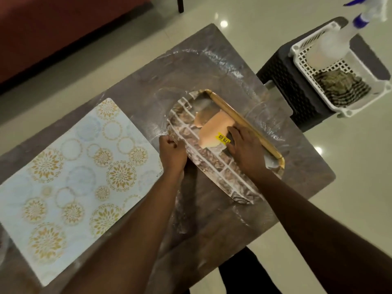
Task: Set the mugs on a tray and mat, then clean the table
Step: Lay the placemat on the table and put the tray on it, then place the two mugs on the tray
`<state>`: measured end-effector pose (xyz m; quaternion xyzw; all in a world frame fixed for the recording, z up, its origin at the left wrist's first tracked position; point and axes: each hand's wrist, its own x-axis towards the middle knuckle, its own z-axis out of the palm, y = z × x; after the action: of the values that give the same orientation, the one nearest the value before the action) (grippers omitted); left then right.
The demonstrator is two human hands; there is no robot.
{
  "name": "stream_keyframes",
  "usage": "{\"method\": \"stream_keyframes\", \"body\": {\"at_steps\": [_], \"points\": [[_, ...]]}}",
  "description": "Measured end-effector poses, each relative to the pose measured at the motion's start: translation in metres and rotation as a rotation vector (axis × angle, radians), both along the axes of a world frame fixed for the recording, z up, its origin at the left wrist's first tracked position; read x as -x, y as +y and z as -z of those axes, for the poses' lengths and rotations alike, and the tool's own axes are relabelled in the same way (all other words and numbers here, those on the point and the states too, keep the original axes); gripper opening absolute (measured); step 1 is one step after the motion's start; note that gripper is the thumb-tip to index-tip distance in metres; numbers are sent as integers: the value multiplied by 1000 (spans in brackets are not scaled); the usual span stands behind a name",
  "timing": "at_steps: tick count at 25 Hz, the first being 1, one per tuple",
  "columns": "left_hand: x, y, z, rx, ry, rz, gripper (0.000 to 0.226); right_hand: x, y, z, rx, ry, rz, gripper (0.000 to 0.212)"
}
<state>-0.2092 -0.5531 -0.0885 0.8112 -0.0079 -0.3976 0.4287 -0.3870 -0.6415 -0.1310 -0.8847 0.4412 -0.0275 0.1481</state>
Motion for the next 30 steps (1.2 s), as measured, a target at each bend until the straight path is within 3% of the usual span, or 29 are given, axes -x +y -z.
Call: {"method": "stream_keyframes", "body": {"at_steps": [4, 7, 11, 16, 19, 22, 24, 25, 28, 30], "points": [[-9, 8, -16, 152, 138, -94, 32, -13, 8, -4, -60, -88, 24, 45], [-35, 48, -24, 246, 163, -204, 53, -54, 18, -14, -78, -90, -104, 49], [-90, 142, -36, 386, 198, -558, 69, -159, 72, -26, -71, -94, -398, 53], [-132, 255, -28, 370, 251, -1050, 87, -273, 174, -22, -25, -45, -784, 47], [-141, 292, -16, 386, 282, -1180, 90, -303, 211, -7, -34, -33, -890, 50], [-147, 314, -2, 391, 302, -1149, 76, -308, 231, 4, -7, -10, -882, 45], [-155, 336, 7, 277, 257, -965, 37, -308, 238, 9, -17, 17, -852, 49], [-161, 352, 9, 177, 184, -869, 20, -310, 240, 10, -30, 39, -844, 52], [-186, 403, 5, -147, -105, -740, 16, -310, 239, 9, -55, 39, -813, 55], [-209, 427, -19, -186, -254, -686, 9, -314, 247, 0, -76, -20, -776, 52]]}}
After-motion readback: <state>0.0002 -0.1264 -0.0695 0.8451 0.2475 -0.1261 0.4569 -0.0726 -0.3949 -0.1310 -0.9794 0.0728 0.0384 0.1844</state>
